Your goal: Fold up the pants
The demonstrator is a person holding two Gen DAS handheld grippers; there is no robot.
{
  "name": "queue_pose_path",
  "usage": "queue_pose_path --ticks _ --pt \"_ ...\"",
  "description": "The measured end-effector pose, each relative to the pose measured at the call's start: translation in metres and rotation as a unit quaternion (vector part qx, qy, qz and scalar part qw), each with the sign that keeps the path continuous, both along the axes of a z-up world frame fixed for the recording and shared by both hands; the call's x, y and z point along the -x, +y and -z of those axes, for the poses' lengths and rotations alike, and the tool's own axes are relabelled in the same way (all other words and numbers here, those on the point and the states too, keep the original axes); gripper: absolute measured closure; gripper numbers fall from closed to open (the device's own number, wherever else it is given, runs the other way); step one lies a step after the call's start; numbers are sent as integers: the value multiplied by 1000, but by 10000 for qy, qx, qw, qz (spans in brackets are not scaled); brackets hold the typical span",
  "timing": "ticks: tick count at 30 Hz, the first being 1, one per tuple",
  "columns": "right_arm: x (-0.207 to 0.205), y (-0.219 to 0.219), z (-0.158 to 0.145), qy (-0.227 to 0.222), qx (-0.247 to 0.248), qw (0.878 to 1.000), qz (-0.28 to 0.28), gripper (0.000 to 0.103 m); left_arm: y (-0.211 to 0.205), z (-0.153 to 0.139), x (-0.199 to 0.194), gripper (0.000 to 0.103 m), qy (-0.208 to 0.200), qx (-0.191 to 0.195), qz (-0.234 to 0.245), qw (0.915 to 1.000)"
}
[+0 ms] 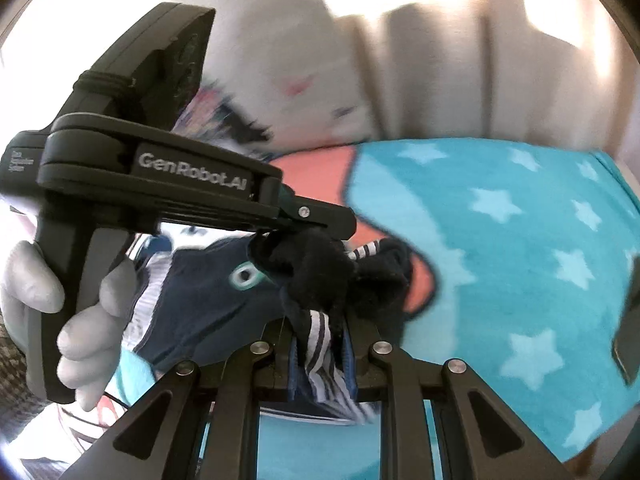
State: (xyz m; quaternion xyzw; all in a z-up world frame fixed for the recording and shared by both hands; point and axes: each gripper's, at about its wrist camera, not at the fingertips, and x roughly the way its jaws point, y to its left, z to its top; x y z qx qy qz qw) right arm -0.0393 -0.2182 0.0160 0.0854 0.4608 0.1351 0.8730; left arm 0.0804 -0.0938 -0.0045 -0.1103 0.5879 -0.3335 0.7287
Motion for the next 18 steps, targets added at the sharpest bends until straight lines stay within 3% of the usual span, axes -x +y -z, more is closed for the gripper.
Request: queue_pose_path --ticks 6,8,10,15,18 --pt "-6 66 25 193 452 9961 -739 80 66 20 8 92 187 -87 -718 9972" --pt "-9 80 37 353 510 9941 -891 70 86 20 13 87 165 -113 -925 9955" --pt "-7 90 42 457 459 9931 -977 63 101 17 19 75 119 -95 -1094 9939" --pt "9 107 18 572 -17 9870 -1504 60 130 3 36 65 -128 -195 -1441 9893" --pt "23 86 -9 457 -163 9885 -1431 60 139 -2 45 57 -300 -267 -1564 9869"
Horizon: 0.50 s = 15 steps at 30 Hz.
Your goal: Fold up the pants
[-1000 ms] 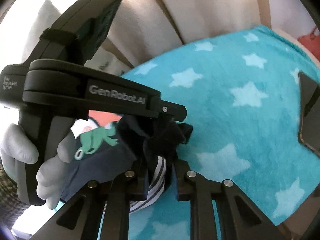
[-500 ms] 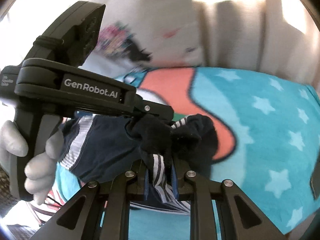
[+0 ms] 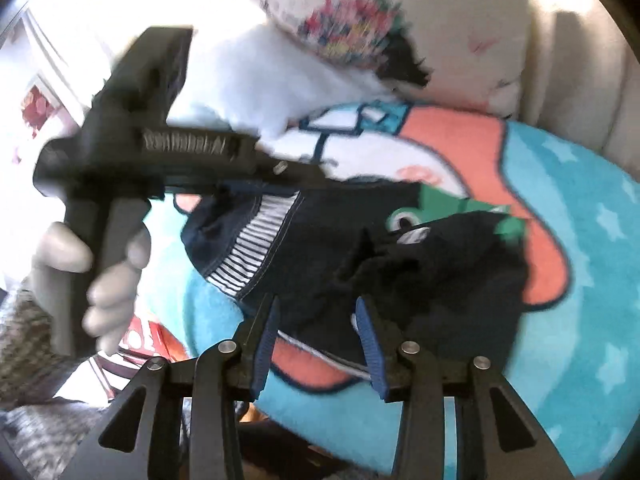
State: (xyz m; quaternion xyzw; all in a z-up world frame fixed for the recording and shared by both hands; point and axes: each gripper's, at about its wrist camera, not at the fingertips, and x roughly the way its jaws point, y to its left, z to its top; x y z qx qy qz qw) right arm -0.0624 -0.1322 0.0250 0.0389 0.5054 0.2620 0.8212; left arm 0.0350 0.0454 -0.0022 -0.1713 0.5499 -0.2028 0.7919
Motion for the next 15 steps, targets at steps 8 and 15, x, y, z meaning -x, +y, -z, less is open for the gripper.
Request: queue_pose_path --ticks 8,15 --pt "-36 -71 12 203 362 9861 1610 87 -13 19 13 57 223 60 210 9995" --pt "-81 -29 53 819 -120 9873 1355 87 -23 32 27 57 391 -214 258 9987"
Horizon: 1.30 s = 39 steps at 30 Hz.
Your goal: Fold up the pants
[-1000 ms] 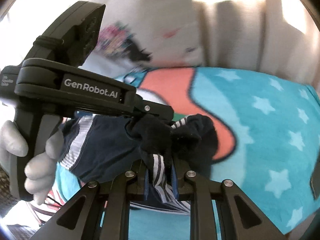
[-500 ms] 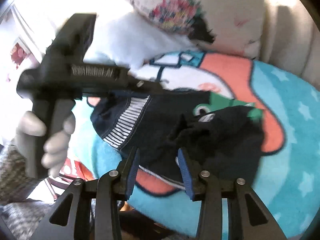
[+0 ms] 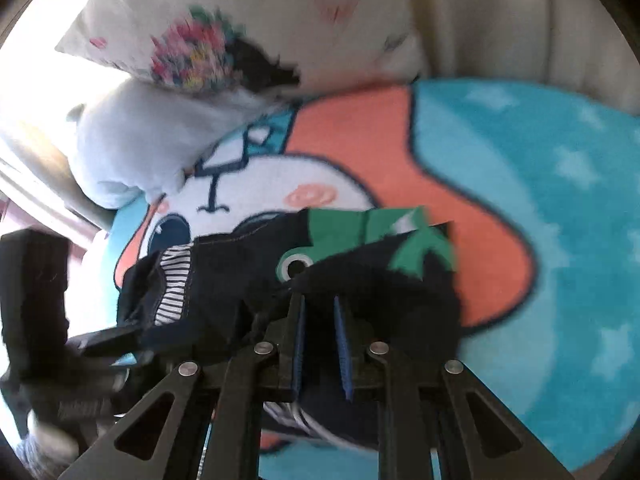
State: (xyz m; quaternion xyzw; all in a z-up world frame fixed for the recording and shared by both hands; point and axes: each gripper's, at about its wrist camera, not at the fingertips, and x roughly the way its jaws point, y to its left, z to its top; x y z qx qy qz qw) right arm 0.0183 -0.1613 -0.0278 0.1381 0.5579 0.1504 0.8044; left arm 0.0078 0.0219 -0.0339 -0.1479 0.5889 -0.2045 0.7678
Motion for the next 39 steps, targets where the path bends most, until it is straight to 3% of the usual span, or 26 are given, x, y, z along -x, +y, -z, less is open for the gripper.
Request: queue_pose_path --ticks 4,12,18,23,25,28,32,36,39 --pt "-16 12 28 249 -12 9997 65 86 19 -13 8 57 -157 -85 -244 9995" --pt "1 7 -19 -156 -118 9998 79 85 78 -37 30 57 -419 -173 -925 9947" --pt "-12 27 20 404 108 9991 53 84 127 -46 35 57 -524 -82 -1615 9854" --pt "-9 34 -28 -76 323 9994 19 81 171 -42 45 57 -432 -46 -2140 9759" --pt "-9 46 -46 -247 237 9993 -115 69 186 -35 50 57 -358 -72 -2285 9729" --pt "-13 82 -58 -151 -140 9984 -522 48 201 -25 58 57 -245 -50 -2419 9700" --pt "-19 147 -49 338 -354 9929 -1088 40 213 -16 67 57 -159 -51 -2486 9685" --pt "-27 205 -33 556 346 9877 -1421 29 228 -9 76 57 -110 -58 -2569 9664" --pt "-36 238 -12 835 777 9819 -1512 28 233 -6 80 57 -102 -35 -2569 9664"
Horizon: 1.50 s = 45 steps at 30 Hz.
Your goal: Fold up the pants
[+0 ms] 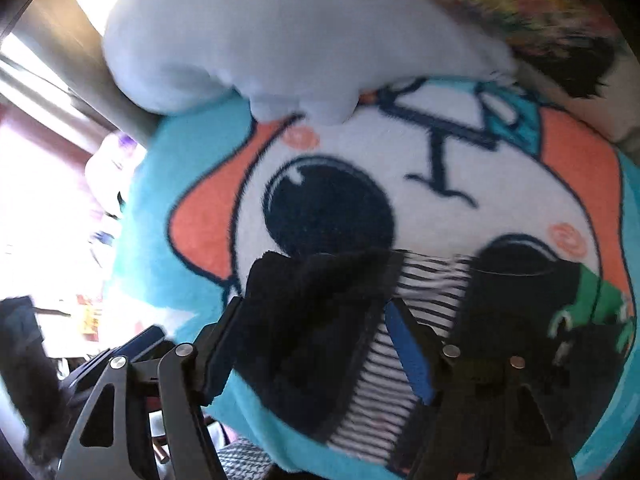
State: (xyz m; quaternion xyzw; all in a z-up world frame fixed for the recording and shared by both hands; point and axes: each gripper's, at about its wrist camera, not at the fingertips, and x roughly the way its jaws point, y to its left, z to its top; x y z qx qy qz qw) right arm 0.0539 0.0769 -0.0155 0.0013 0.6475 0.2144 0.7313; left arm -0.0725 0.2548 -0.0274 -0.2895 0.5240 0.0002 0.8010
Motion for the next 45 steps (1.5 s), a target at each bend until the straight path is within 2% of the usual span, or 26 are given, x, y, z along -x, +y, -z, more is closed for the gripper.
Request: queue_pose_path --ticks 7,12,14,15,16,20,27,28,29,30,31,38,42,45 --pt "-3 31 36 210 753 9969 17 26 -2 3 3 56 -28 17 187 9998" --pt "-6 43 45 181 1153 9932 -41 27 -13 10 -7 56 26 177 372 9991" --pt "-5 50 47 76 1374 9899 -332 40 -18 12 -9 56 34 220 447 9988" --pt "-5 53 44 47 1390 9894 -408 61 -19 12 -10 56 33 229 475 9986" --pt "-5 53 42 25 1375 9894 -464 74 -22 12 -11 56 13 241 520 9984" --pt "-3 33 30 -23 914 9951 -381 78 -35 10 -15 56 -148 283 776 9965" --pt "2 9 15 5 357 9991 -230 78 -87 15 -39 57 -458 356 1590 9856" --pt "3 6 11 37 254 9995 -173 78 -92 14 -41 61 -465 394 1673 9840" --pt "4 0 8 59 132 9998 -120 78 -99 12 -44 69 -491 473 1773 9818" --pt "4 -7 6 62 32 9999 -79 78 -105 8 -45 84 -504 517 1853 9800" --pt "2 -13 2 54 -51 10000 -50 78 -109 4 -46 85 -523 525 1903 9789" --pt "6 -65 -37 -108 -764 9965 318 78 -148 -35 -46 85 -810 508 2143 9721" --pt "4 -105 -54 -203 -1131 9915 615 78 -189 -51 -47 85 -886 464 2497 9631" --pt "7 -138 -58 -283 -1275 9876 873 78 -226 -52 -51 85 -824 357 2800 9558"
